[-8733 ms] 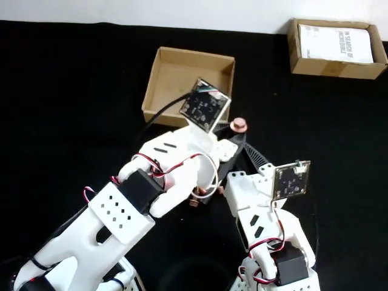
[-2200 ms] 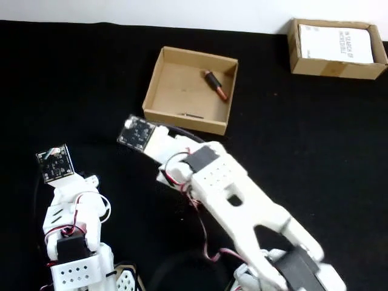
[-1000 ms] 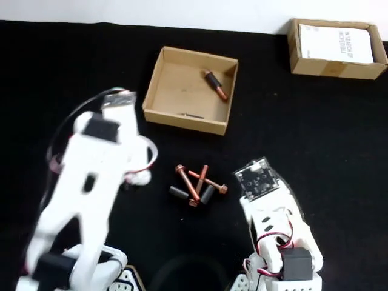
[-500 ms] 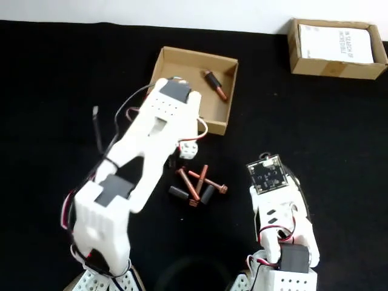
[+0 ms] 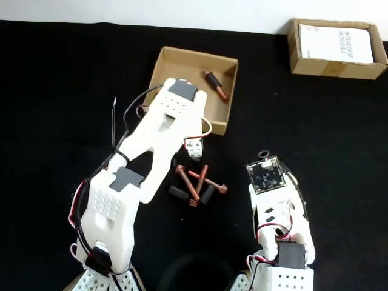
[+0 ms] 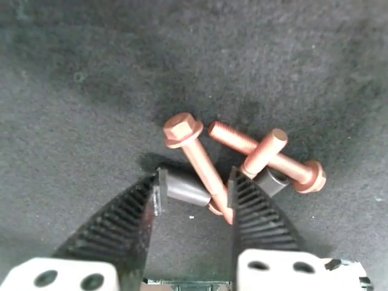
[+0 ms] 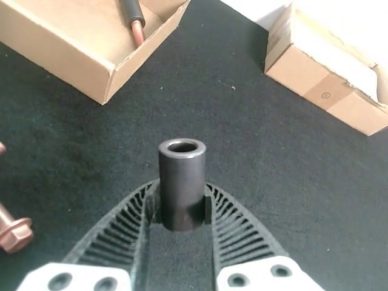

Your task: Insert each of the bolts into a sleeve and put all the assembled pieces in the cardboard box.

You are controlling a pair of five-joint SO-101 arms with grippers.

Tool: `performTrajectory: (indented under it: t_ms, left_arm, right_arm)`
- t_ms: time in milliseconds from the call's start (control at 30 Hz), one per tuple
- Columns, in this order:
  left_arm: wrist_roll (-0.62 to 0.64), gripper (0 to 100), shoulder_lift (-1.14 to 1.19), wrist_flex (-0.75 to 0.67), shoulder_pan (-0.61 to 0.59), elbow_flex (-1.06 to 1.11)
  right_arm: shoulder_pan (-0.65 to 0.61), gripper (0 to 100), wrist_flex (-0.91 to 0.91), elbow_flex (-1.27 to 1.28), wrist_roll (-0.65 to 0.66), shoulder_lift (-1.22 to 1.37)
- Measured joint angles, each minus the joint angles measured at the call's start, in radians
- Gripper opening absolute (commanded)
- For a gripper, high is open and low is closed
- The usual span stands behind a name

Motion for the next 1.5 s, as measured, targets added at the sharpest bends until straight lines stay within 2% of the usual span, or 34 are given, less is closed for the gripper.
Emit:
performTrajectory:
  t_ms: [467, 600, 767, 833, 900, 1033, 1267, 1500]
  left_arm:
    - [0.034, 16, 0.000, -0.005, 0.025, 0.140]
    - [0.035, 16, 0.077, -0.049, 0.029, 0.140]
    - [0.035, 16, 0.213, -0.054, -0.006, 0.037]
    - [0.035, 11, 0.279, -0.049, -0.020, -0.021]
    - [0.035, 1, 0.330, -0.011, -0.026, -0.097]
    - [0.035, 1, 0.390, 0.017, -0.025, -0.215]
    - [0.028, 1, 0.334, 0.018, -0.025, -0.245]
    - [-0.091, 1, 0.121, 0.008, -0.041, -0.245]
  right_arm:
    - [0.000, 0.6, 0.000, 0.000, 0.000, 0.000]
    - [0.000, 0.6, 0.000, 0.000, 0.000, 0.000]
    - [0.000, 0.6, 0.000, 0.000, 0.000, 0.000]
    - [0.000, 0.6, 0.000, 0.000, 0.000, 0.000]
    - [0.000, 0.6, 0.000, 0.000, 0.000, 0.000]
    - [0.000, 0.6, 0.000, 0.000, 0.000, 0.000]
    - [0.000, 0.6, -0.008, 0.000, 0.000, 0.000]
    - [-0.034, 0.6, -0.170, 0.005, -0.008, 0.000]
